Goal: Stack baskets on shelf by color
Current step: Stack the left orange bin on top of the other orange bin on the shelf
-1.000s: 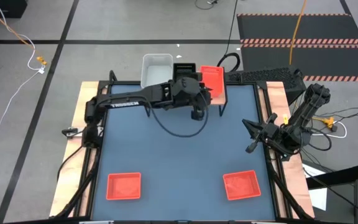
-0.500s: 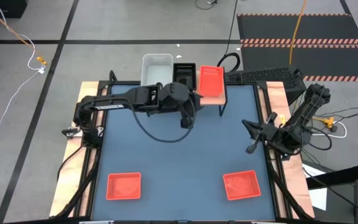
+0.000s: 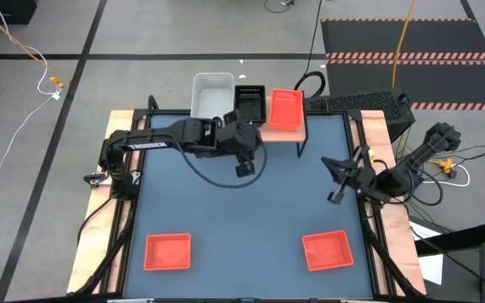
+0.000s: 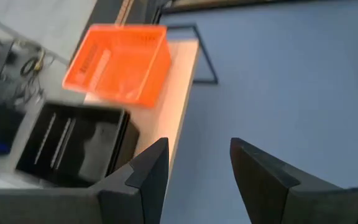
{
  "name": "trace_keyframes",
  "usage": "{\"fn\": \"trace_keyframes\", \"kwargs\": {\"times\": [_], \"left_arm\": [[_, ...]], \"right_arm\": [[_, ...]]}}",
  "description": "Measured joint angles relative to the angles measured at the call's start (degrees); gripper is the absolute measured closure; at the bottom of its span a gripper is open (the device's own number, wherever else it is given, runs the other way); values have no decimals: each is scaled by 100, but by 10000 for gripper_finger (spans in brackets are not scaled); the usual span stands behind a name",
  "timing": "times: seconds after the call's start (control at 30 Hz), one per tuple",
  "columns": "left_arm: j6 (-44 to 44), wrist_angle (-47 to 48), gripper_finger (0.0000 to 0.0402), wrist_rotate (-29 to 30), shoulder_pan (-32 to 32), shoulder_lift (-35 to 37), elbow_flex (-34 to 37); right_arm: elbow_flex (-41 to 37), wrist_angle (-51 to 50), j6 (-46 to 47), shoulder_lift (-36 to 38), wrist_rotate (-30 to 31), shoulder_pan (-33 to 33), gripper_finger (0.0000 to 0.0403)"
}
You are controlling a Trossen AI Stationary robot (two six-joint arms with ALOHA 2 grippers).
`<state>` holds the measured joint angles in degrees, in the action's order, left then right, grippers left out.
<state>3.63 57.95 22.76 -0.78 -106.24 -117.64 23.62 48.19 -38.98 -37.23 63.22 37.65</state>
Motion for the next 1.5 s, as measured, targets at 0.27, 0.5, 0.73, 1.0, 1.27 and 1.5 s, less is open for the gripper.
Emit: {"fn": "trace_keyframes", "kwargs": {"times": [0.27, 0.5, 0.73, 1.0, 1.27, 1.5], "left_arm": [[-885, 792, 227, 225, 17, 0, 2], [-2019, 1818, 227, 589, 179, 0, 2], [-3467, 2849, 227, 644, 622, -4, 470], [-6250, 3168, 227, -1142, 1535, -8, 2289], [-9232, 1722, 227, -3046, 2838, -9, 3163], [-10918, 1389, 227, -2871, 3219, -9, 3168]], "right_arm": [[0, 4, -77, 6, -19, -1012, 377], [0, 38, -121, 6, -683, -1738, 318], [0, 46, -152, -34, -2079, -2296, 275], [0, 205, 207, -33, -2115, -2862, 280], [0, 395, 282, -33, -2131, -3195, 284], [0, 642, 272, -33, -2145, -3470, 284]]}}
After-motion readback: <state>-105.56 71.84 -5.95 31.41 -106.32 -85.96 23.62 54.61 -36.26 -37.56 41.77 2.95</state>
